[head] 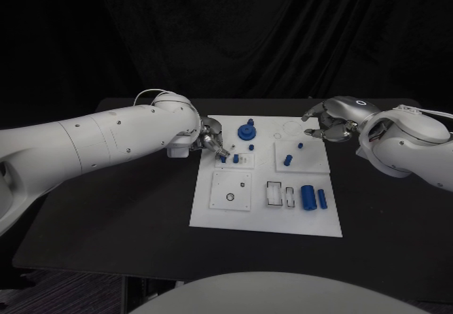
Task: Assemble the parts on the task board
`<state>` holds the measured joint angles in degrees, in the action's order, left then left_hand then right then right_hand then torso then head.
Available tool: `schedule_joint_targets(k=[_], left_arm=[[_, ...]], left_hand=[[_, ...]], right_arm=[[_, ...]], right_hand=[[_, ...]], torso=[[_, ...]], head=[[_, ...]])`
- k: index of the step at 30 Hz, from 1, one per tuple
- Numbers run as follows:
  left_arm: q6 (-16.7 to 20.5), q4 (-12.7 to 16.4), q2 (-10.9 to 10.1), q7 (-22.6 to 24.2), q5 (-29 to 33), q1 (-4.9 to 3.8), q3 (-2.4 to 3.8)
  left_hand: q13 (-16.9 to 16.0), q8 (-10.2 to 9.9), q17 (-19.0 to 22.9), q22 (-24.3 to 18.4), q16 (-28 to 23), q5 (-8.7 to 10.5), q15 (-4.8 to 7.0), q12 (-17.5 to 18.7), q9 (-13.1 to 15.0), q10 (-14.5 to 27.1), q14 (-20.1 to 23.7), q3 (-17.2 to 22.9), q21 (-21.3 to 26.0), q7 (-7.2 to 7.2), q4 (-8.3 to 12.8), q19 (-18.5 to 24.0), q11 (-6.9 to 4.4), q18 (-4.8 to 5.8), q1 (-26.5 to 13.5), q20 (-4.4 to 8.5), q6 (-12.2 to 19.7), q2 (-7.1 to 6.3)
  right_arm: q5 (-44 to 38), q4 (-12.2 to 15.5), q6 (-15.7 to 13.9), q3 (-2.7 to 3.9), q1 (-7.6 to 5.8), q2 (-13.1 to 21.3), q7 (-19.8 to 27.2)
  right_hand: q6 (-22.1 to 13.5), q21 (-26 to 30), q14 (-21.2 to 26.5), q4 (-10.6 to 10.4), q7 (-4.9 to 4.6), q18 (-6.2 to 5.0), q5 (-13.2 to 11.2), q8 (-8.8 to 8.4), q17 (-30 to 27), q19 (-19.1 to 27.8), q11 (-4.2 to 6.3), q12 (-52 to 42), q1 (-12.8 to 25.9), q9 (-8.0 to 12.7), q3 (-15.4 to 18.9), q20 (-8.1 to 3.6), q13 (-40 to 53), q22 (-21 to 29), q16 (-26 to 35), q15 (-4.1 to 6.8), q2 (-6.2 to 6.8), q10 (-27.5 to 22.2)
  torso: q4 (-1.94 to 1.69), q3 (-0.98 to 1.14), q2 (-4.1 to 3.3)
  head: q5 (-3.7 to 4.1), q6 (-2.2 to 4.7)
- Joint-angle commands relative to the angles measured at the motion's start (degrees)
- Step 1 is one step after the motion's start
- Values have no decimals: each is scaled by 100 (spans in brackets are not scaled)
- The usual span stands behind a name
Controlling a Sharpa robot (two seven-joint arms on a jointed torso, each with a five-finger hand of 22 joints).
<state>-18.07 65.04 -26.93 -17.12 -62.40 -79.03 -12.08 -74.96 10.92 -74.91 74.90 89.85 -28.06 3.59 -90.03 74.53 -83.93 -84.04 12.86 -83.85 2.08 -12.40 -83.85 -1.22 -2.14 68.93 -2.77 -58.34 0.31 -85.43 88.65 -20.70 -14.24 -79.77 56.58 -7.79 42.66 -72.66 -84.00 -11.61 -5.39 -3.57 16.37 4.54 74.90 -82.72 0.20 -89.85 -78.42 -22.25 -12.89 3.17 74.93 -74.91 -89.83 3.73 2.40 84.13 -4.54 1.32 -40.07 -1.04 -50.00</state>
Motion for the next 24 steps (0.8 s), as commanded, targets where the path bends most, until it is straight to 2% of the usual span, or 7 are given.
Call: schedule_joint_targets(k=[1,2,5,9,16,21,24], left_arm=[[-52,67,-28,69,22,25,-5],[-38,92,-45,59,22,25,-5],[7,164,-94,36,22,25,-6],[141,251,-164,16,22,25,-6],[803,519,-382,7,74,25,-6],[1514,941,-699,-83,431,24,-7],[1802,1185,-877,-120,515,24,-7]], left_hand=[[-1504,-3,-1509,1289,15,-21,53,3,12,-607,-596,57,17,-20,16,-237,-50,47,67,39,30,-5],[-1504,-3,-1509,1289,15,-10,55,3,14,-607,-596,89,18,-22,38,-237,-52,47,84,41,30,-11],[-1504,-19,-1509,1287,15,326,63,3,8,-607,-596,387,25,-22,148,-235,-56,45,129,52,32,-78],[-1504,-17,-1509,1283,15,344,63,3,9,-607,-596,472,37,-25,176,-228,-58,43,126,52,22,-104],[-1504,-8,-1509,1257,15,412,61,3,28,-607,-596,653,112,-18,249,-184,-54,25,104,51,24,-175],[-1504,15,-1509,1226,15,491,45,3,84,-607,-596,863,211,0,337,-122,-36,2,100,39,94,-202],[-1504,35,-1509,1217,15,410,37,3,114,-607,-596,927,240,11,356,-105,-26,-5,79,32,125,-233]], right_arm=[[-16,5,3,4,13,8,-66],[-16,6,5,4,12,12,-71],[-16,12,12,4,12,21,-86],[-16,17,17,4,12,29,-100],[-16,33,20,4,11,49,-122],[-16,48,13,4,11,78,-137],[-16,51,11,4,11,90,-143]], right_hand=[[32,35,-600,19,7,-13,-5,-31,1510,34,-37,-15,-1,5,-12,4,1507,-1020,-17,-56,-42,587],[32,35,-600,19,7,-13,-5,-31,1510,34,-37,-15,-1,5,-12,4,1507,-1020,-17,-56,-42,587],[32,35,-600,19,7,-13,-5,-31,1510,34,-37,-15,-1,5,-12,4,1507,-1020,-17,-56,-42,587],[32,35,-600,19,7,-13,-5,-31,1510,34,-37,-15,-1,5,-12,4,1507,-1020,-17,-56,-42,587],[34,52,-600,26,7,-17,-5,-33,1510,41,-38,-15,-4,11,-19,4,1507,-1015,-17,-56,-45,587],[34,52,-600,26,7,-17,-5,-33,1510,41,-38,-15,-4,11,-19,4,1507,-1015,-17,-56,-45,587],[34,52,-600,26,7,-17,-5,-33,1510,41,-38,-15,-4,11,-19,4,1507,-1015,-17,-56,-45,587]], torso=[[0,-1,1],[0,-2,1],[-2,-2,-1],[-4,-1,0],[-2,-2,-2],[-6,3,1],[-5,0,-1]], head=[[9,0],[9,0],[7,0],[12,0],[17,0],[34,0],[38,0]])
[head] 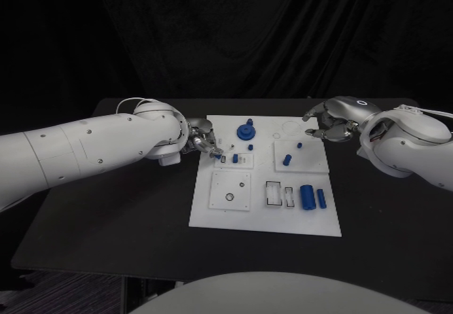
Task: Assemble the parts on the task board
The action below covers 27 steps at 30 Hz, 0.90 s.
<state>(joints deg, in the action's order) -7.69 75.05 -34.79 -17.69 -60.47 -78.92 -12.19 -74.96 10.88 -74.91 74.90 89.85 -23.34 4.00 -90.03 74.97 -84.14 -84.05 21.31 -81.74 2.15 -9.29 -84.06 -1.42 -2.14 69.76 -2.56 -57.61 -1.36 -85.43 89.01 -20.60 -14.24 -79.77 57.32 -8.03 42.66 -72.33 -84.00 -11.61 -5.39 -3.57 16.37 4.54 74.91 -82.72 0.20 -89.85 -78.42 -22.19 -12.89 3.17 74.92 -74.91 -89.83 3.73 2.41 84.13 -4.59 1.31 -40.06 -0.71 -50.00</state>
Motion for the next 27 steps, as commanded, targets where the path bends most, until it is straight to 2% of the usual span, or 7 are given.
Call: schedule_joint_targets(k=[1,9,12,20,27], left_arm=[[866,268,-153,-73,343,13,4],[1402,696,-523,-96,400,14,4],[1498,785,-589,-152,406,14,4],[1557,931,-601,-423,411,31,3],[1500,943,-557,-468,411,149,3]], left_hand=[[-1504,43,-1509,1214,15,-62,-6,3,75,-586,-595,93,38,3,52,-78,-5,-7,-2,10,55,-65],[-1504,96,-1509,1209,15,50,-11,3,118,-586,-595,192,58,9,95,-67,0,-11,-22,3,76,-61],[-1504,123,-1509,1206,15,108,-13,3,129,-586,-595,240,70,10,116,-60,2,-13,-41,0,82,-55],[-1504,158,-1509,1196,15,133,-13,3,137,-586,-595,318,101,12,142,-43,2,-21,-60,-1,97,-16],[-1504,179,-1509,1193,15,84,-15,3,137,-586,-595,361,112,25,152,-39,8,-23,-101,-2,124,-11]], right_arm=[[-16,16,0,4,10,20,-121],[-16,13,-11,4,10,24,-122],[-16,9,-15,4,11,23,-121],[-16,-5,-35,4,11,-4,-108],[-16,-7,-61,4,11,-3,-105]], right_hand=[[34,19,-600,27,7,-17,-5,-33,1509,41,-38,-15,-4,5,-19,4,1508,-1016,-17,-56,-45,587],[32,32,-600,32,5,-19,-5,-37,1509,46,-38,-15,-5,10,-23,4,1508,-1012,-17,-56,-45,587],[32,32,-600,32,5,-19,-5,-37,1509,46,-38,-15,-5,10,-23,4,1508,-1012,-17,-56,-45,587],[29,28,-600,38,4,-18,-5,-41,1509,44,-39,-15,-7,15,-27,4,1508,-1013,-17,-56,-45,587],[29,28,-600,38,4,-18,-5,-41,1509,44,-39,-15,-7,15,-27,4,1508,-1013,-17,-56,-45,587]], torso=[[2,0,-2],[3,-1,-3],[1,-2,-2],[6,0,1],[3,0,2]], head=[[-4,0],[-26,0],[-36,0],[-51,0],[-36,0]])
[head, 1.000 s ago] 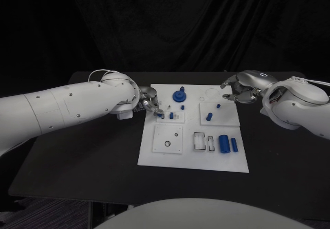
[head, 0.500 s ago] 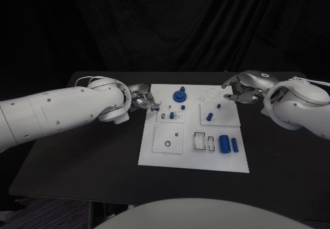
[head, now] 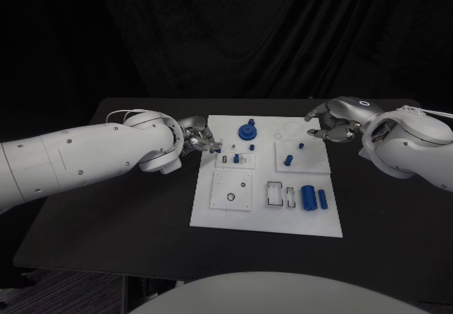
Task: Assemble the parts on the task board
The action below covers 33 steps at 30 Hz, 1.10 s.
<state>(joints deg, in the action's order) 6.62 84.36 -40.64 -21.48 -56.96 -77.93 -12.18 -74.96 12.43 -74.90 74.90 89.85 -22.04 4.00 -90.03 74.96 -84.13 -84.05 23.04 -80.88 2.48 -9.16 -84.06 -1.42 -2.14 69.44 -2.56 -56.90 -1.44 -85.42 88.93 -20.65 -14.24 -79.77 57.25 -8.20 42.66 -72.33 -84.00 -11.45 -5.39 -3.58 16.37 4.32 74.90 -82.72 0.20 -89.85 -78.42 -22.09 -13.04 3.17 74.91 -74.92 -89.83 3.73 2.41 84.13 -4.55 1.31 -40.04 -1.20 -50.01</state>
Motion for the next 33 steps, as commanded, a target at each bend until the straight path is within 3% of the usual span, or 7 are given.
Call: schedule_joint_targets(k=[1,11,17,33], left_arm=[[65,5,40,-88,61,73,3],[0,-63,125,-82,61,190,4],[-18,-78,145,-69,61,206,4],[-63,-228,299,-4,61,217,4]], left_hand=[[-1505,28,-1510,1192,15,-56,-15,3,137,-587,-595,191,28,-6,137,-37,10,-23,-79,-2,56,-4],[-1505,47,-1510,1198,15,-102,-18,3,136,-587,-595,201,12,-3,131,-48,14,-19,-115,-4,61,-10],[-1505,56,-1510,1198,15,-115,-19,3,136,-587,-595,202,12,-3,123,-49,14,-19,-132,-5,57,-9],[-1505,68,-1510,1204,15,-128,-19,3,132,-587,-595,212,-5,-4,112,-61,14,-14,-155,-6,59,2]], right_arm=[[-16,1,-60,4,11,5,-87],[-16,3,-72,4,11,7,-80],[-16,3,-71,4,11,1,-75],[-16,0,-73,4,11,-1,-66]], right_hand=[[29,28,-600,23,4,-18,-5,-19,1510,44,-39,-15,-7,5,-11,4,1509,-1011,-17,-56,-45,587],[28,30,-600,31,2,-18,-5,-23,1510,44,-40,-15,-8,11,-15,4,1509,-1011,-17,-57,-43,587],[28,30,-600,31,2,-18,-5,-23,1510,44,-40,-15,-8,11,-15,4,1509,-1011,-17,-57,-43,587],[27,29,-600,37,0,-18,-6,-25,1510,43,-42,-15,-8,17,-18,5,1509,-1011,-17,-57,-42,587]], torso=[[2,-1,-2],[10,10,1],[4,-3,-6],[1,-1,-6]], head=[[13,1],[15,1],[15,1],[15,1]])
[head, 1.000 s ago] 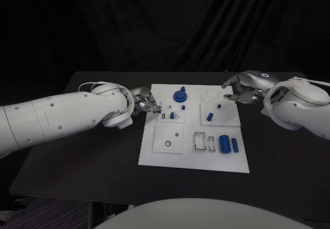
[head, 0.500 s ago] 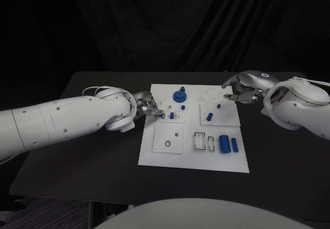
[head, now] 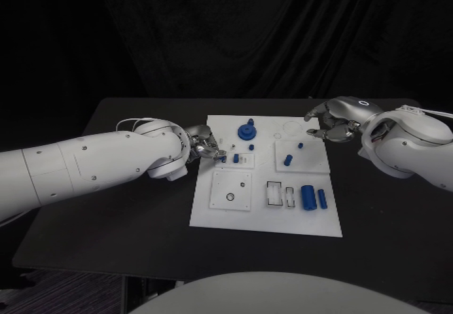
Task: Assemble the parts on the task board
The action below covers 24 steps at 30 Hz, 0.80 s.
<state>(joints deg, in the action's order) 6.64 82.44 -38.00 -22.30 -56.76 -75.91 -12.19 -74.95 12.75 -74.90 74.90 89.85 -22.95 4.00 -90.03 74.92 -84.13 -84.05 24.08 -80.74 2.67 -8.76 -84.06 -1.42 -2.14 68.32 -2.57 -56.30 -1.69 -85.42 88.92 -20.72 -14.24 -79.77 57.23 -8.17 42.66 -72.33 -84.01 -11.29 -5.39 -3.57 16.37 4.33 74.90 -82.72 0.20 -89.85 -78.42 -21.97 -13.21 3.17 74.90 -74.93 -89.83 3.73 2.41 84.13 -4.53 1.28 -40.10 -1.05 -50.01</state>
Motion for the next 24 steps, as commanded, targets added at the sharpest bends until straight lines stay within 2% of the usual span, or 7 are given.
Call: schedule_joint_targets(k=[1,12,19,24], left_arm=[[-78,-50,46,78,41,18,4],[-213,-281,175,106,41,61,5],[-268,-327,204,104,41,80,5],[-281,-341,219,117,41,91,5]], left_hand=[[-1505,36,-1510,1204,15,-37,-19,3,137,-587,-595,108,-19,-22,72,-61,14,-15,-43,-5,-2,27],[-1505,32,-1510,1207,15,-14,-19,3,128,-587,-595,108,-25,-21,69,-66,15,-14,-58,-6,13,20],[-1505,31,-1510,1207,15,-3,-19,3,126,-587,-595,110,-26,-20,68,-67,15,-13,-62,-6,17,21],[-1505,31,-1510,1207,15,-3,-19,3,126,-587,-595,110,-26,-20,68,-67,15,-13,-62,-6,17,21]], right_arm=[[-16,2,-66,4,11,1,-68],[-16,16,-57,4,11,13,-70],[-16,18,-47,4,11,15,-73],[-16,18,-44,4,11,10,-71]], right_hand=[[27,29,-599,21,0,-18,-6,-25,1510,43,-41,-15,-8,5,-2,5,1510,-1011,-17,-57,-42,587],[27,29,-599,21,0,-18,-6,-25,1510,43,-41,-15,-8,5,-2,5,1510,-1011,-17,-57,-42,587],[22,32,-599,27,-4,-19,-6,-30,1510,44,-44,-15,-7,12,-6,5,1510,-1010,-17,-59,-41,587],[22,32,-599,27,-4,-19,-6,-30,1510,44,-44,-15,-7,12,-6,5,1510,-1010,-17,-59,-41,587]], torso=[[-1,2,0],[2,1,0],[-1,5,1],[6,-1,-2]], head=[[-1,1],[17,1],[7,1],[-5,1]])
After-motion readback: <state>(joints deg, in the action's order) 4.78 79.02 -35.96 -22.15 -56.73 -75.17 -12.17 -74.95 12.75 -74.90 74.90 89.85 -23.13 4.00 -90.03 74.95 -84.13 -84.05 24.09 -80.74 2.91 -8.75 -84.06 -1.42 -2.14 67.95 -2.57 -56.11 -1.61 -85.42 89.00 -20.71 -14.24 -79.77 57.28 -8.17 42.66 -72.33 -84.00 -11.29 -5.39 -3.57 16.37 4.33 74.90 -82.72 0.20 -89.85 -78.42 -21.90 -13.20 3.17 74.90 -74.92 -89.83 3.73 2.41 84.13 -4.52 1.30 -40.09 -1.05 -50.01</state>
